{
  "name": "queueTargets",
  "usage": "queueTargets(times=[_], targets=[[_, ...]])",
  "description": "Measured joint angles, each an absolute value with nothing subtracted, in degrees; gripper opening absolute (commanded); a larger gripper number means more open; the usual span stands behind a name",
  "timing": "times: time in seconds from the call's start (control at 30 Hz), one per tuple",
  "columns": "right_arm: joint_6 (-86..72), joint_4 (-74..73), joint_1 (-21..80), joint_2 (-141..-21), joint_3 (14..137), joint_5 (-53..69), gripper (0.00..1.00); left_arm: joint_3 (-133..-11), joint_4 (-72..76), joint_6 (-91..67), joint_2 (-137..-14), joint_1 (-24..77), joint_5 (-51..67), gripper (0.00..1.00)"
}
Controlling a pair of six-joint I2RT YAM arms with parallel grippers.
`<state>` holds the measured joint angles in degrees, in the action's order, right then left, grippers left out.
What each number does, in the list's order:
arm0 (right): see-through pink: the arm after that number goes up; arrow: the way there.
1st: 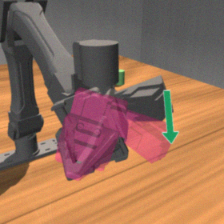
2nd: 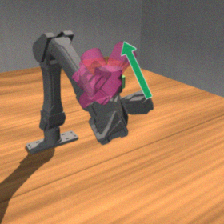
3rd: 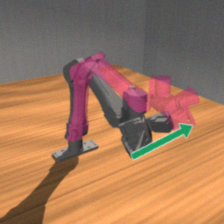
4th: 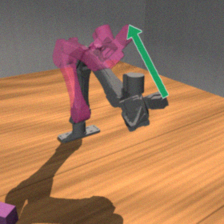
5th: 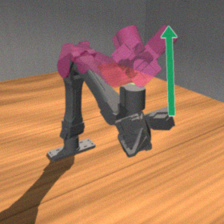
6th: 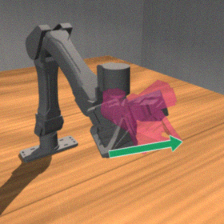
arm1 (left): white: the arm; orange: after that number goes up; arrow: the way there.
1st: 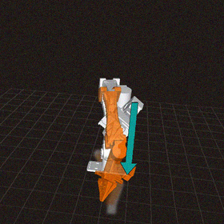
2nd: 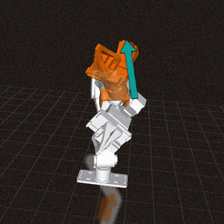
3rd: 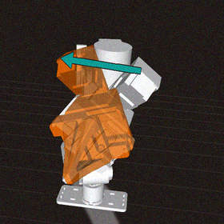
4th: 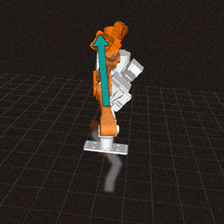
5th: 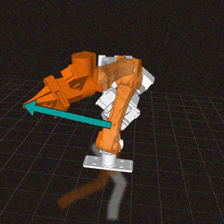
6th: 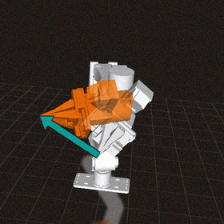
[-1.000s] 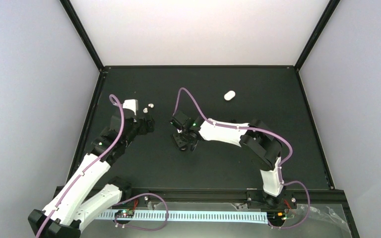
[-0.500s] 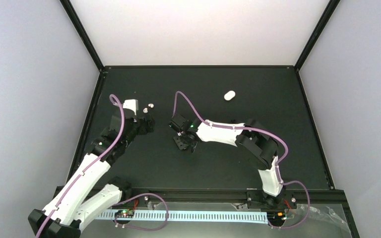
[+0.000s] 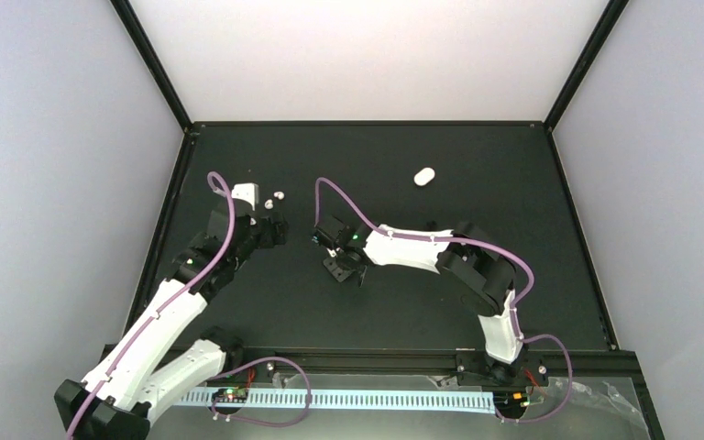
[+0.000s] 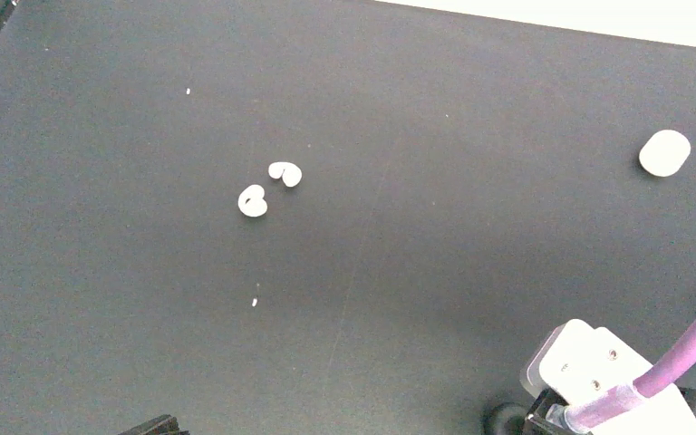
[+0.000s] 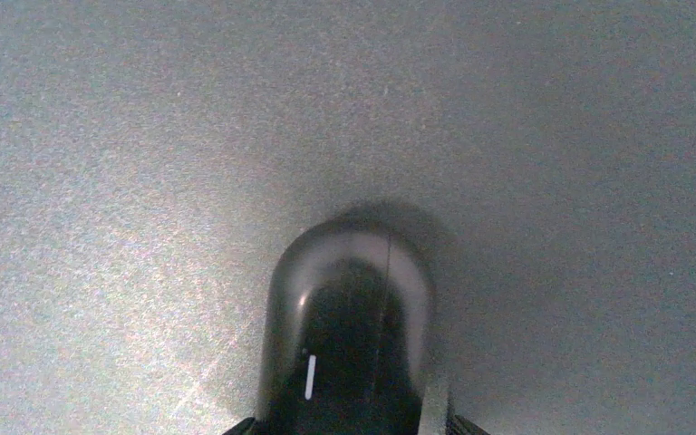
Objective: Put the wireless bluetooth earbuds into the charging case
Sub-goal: Pick up the charging case at the center of the board.
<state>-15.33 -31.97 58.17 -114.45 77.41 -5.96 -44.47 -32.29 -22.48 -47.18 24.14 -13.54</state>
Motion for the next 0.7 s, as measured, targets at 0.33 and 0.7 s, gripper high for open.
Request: queueTargets(times=[0.33, 0.7], targets=[[-13.10, -32.38, 58.15, -114.43, 78.17, -2.46, 0.52, -44.47, -32.08, -22.46, -47.70, 24.14, -12.73, 0.99], [-13.34, -32.36, 57.71, -115.09, 78.65, -0.93, 0.51, -44.47, -32.08, -22.46, -47.70, 24.14, -12.23, 0.99]])
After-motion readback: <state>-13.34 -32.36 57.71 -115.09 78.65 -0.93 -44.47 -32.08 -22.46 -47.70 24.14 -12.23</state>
